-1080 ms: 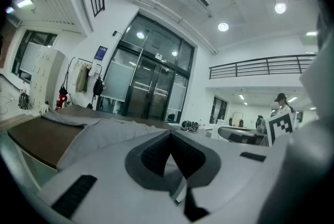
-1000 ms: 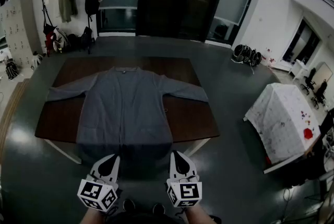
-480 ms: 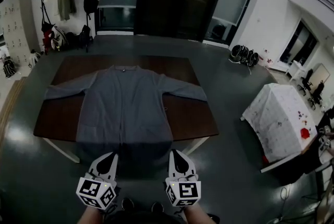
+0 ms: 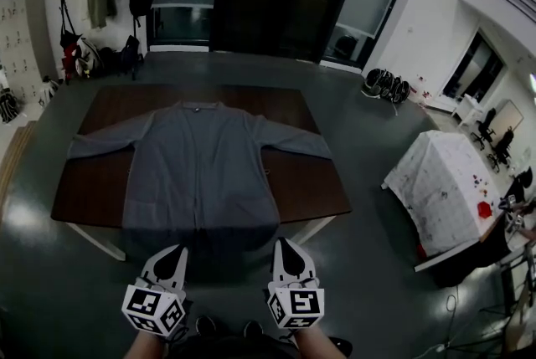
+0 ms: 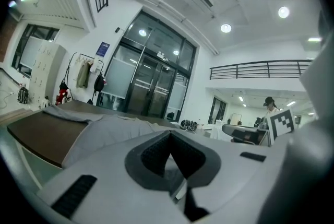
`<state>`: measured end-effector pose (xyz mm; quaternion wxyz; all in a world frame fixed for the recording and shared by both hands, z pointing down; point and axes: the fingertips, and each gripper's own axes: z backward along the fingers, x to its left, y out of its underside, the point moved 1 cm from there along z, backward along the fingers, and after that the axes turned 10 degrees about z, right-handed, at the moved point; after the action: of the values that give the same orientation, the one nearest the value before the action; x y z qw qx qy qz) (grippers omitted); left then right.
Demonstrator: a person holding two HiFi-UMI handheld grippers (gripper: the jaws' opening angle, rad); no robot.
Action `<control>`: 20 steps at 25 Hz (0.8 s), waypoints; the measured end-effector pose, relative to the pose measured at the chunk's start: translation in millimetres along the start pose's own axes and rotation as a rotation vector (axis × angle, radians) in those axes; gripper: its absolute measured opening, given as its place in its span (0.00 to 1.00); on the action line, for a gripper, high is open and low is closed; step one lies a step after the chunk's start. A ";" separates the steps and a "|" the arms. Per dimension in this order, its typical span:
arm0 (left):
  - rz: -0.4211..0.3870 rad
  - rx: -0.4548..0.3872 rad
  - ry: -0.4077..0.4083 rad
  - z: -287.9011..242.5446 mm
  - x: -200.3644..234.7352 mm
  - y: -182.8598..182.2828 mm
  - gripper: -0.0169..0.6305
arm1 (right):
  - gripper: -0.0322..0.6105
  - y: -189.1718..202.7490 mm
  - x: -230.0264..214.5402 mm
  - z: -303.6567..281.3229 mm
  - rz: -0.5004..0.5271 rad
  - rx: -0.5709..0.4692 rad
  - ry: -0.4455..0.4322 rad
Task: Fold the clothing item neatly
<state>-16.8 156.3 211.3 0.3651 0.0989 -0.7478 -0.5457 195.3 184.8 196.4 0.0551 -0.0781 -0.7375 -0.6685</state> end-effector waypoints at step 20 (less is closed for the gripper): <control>-0.005 0.034 0.023 -38.2 -1.8 25.2 0.04 | 0.03 32.2 -92.9 -7.7 -0.161 -0.038 0.180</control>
<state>15.8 138.5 238.1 0.3707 0.1132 -0.7526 -0.5324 292.5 176.3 211.4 0.0659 0.0405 -0.7205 -0.6891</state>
